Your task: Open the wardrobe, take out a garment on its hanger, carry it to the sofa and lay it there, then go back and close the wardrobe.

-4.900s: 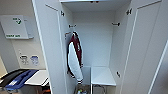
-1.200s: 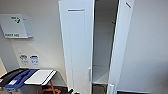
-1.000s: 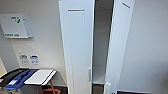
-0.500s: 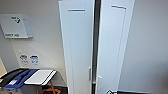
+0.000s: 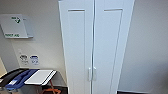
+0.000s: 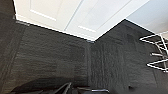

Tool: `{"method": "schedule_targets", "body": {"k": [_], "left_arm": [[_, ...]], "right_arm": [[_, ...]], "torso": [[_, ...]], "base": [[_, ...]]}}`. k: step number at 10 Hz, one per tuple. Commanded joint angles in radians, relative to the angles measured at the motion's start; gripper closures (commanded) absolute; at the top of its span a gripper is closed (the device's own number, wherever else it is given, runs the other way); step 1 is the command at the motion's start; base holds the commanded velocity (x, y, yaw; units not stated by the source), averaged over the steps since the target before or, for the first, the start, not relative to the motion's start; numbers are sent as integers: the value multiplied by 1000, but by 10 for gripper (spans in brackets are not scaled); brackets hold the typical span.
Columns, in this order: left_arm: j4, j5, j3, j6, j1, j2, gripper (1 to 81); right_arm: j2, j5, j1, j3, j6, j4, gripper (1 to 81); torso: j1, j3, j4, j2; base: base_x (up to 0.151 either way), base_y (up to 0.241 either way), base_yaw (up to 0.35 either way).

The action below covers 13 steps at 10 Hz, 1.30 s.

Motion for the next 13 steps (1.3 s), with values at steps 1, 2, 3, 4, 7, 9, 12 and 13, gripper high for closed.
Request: {"method": "schedule_targets", "body": {"k": [1, 2, 3, 4, 7, 9, 12, 13], "left_arm": [[87, 0, 15, 2, -56, -22, 10], [89, 0, 3, 4, -36, -39, 10], [89, 0, -24, 4, -24, -45, 10], [90, 0, -47, 5, -4, -54, 10], [144, -31, -81, 21, 97, -101, 10], [148, -95, -110, 21, 157, -122, 10], [152, -104, -158, 24, 223, -79, 10], [150, -104, -178, 24, 245, -61, 10]], "right_arm": [[0, -15, 30, -28, -4, -190, 10], [7, -20, -6, -48, -4, -256, 10], [13, -22, -33, -66, -4, -300, 10], [13, -27, -64, -79, -4, -343, 10], [5, -51, -167, -129, -4, -427, 10], [-1, -51, -246, -159, -6, -442, 10], [3, -45, -357, -156, -6, -479, 10], [13, -43, -382, -155, -7, -482, 10]], "torso": [[0, 0, 0, 0], [0, 0, 0, 0], [0, 0, 0, 0], [0, 0, 0, 0], [0, 0, 0, 0], [0, 1, 0, 0], [-1, 1, 0, -1], [-1, 1, 0, -1]], "base": [[0, 0, 0], [0, 0, 0], [0, 0, 0], [0, 0, 0], [0, 0, 0], [0, 0, 0], [0, 0, 0], [0, 0, 0]]}}
